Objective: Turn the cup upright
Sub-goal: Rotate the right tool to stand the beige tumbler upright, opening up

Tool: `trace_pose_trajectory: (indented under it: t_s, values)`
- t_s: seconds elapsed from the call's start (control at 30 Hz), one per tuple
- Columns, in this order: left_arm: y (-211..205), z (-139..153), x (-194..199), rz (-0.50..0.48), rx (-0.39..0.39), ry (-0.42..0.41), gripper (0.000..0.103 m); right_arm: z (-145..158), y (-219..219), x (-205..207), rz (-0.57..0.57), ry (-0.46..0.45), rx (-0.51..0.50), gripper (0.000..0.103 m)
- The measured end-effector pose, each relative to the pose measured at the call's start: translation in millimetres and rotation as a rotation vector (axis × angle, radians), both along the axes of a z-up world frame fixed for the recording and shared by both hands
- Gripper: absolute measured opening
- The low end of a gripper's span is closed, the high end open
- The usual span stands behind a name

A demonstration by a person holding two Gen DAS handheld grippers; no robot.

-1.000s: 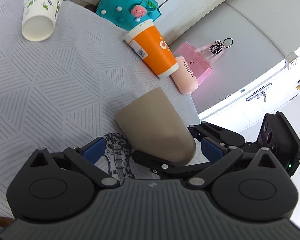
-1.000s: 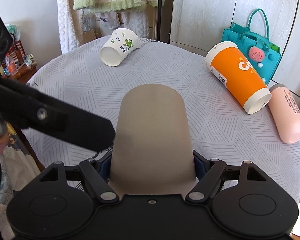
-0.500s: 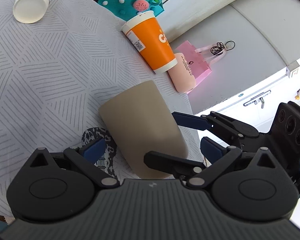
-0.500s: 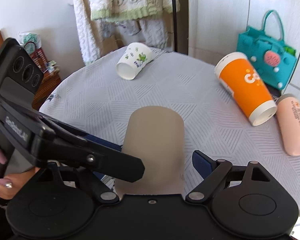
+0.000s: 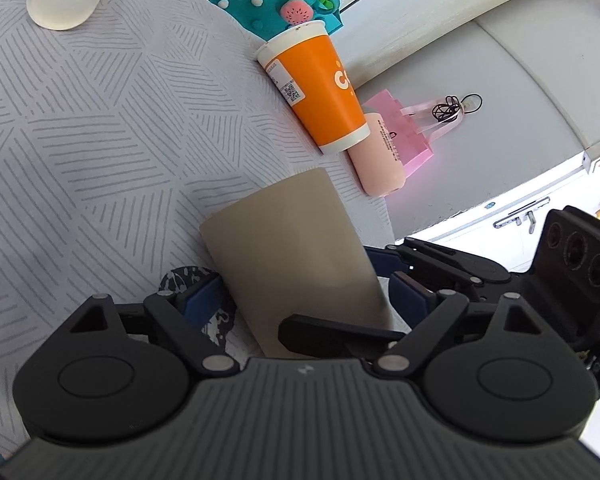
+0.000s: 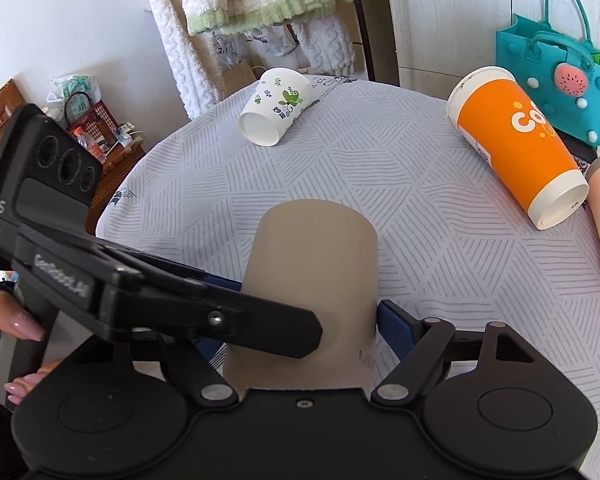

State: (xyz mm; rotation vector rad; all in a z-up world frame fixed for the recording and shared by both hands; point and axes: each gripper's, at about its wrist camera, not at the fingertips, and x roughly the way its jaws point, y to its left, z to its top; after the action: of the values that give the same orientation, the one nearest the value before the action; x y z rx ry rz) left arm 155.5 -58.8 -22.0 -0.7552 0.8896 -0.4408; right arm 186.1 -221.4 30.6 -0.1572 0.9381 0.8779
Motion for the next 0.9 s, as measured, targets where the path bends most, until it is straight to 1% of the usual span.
trace_pose_trajectory:
  t_s: [0.13, 0.23, 0.33, 0.4, 0.57, 0.77, 0.9]
  values:
    - [-3.6, 2.4, -3.9, -0.009, 0.024, -0.048, 0.088, 0.8, -4.4, -4.6, 0.011, -0.041, 0.003, 0.083]
    - [-7.1, 8.9, -8.0, -0.017, 0.071, -0.107, 0.086, 2.6, -6.1, -11.7, 0.023, -0.104, 0.003, 0.083]
    - [-10.7, 17.5, -12.9, -0.016, 0.136, -0.185, 0.082, 5.3, -9.6, -15.4, 0.023, -0.157, 0.011, 0.082]
    - [-11.1, 22.3, -14.5, -0.014, 0.168, -0.225, 0.079, 6.5, -11.2, -14.7, 0.019, -0.18, 0.024, 0.082]
    - [-9.0, 30.9, -17.2, -0.014, 0.232, -0.312, 0.076, 7.7, -9.5, -15.7, 0.009, -0.243, 0.043, 0.082]
    - [-4.4, 32.9, -16.0, -0.006, 0.277, -0.368, 0.076, 6.6, -1.3, -15.4, 0.021, -0.32, 0.046, 0.082]
    - [-2.0, 40.0, -12.8, -0.011, 0.343, -0.418, 0.075, 4.7, 5.1, -14.1, 0.032, -0.394, 0.058, 0.081]
